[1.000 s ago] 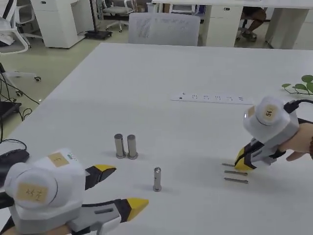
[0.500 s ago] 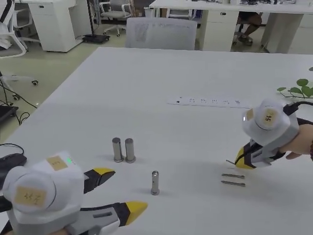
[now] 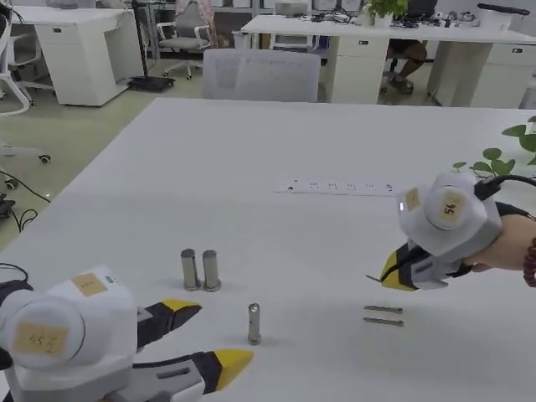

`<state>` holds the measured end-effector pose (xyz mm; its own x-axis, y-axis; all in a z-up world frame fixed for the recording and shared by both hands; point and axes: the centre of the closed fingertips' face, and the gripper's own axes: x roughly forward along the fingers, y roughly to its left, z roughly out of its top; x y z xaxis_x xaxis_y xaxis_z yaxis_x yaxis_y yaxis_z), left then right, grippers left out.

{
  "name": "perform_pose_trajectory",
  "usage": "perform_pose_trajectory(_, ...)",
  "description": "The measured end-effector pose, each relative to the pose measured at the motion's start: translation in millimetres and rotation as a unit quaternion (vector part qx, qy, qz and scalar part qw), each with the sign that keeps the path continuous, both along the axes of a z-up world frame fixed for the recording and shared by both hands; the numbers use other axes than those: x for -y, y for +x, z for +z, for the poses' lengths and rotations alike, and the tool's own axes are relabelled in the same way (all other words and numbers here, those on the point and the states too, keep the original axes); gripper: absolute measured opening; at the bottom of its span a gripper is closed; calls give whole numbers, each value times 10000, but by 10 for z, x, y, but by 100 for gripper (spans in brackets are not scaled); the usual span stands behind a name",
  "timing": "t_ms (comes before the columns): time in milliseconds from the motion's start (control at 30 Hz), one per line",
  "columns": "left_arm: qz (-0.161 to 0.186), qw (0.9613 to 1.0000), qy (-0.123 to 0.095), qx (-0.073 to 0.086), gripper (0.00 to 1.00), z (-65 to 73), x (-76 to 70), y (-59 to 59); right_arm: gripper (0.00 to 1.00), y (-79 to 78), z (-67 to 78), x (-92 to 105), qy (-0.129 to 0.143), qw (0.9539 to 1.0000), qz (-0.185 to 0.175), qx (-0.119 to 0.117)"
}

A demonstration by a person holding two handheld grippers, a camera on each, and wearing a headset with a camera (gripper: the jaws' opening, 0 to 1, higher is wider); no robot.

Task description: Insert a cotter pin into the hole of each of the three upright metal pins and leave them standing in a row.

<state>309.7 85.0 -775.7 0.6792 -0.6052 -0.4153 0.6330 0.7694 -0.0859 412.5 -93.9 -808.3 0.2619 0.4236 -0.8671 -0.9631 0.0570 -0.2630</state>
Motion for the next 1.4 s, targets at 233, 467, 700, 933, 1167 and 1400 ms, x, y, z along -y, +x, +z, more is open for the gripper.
perform_pose_trajectory(233,-103,9999,-79,-13,47,44,105,-31,2,-166,115,-170,269,9995,152,49)
perform_pose_trajectory(467,-208,9997,-150,-51,43,70,198,-54,2,-338,190,-325,467,9983,333,94)
perform_pose_trajectory(700,-331,9991,-239,-125,40,89,311,-88,2,-512,249,-496,629,9965,521,157)
perform_pose_trajectory(933,-407,9975,-520,-261,37,128,473,-120,2,-688,239,-652,751,9946,706,135)
perform_pose_trajectory(1167,-386,9954,-741,-465,33,107,587,-118,2,-823,235,-773,836,9928,850,117)
perform_pose_trajectory(1400,-241,9900,-1124,-818,29,75,682,-115,2,-921,218,-835,887,9915,937,148)
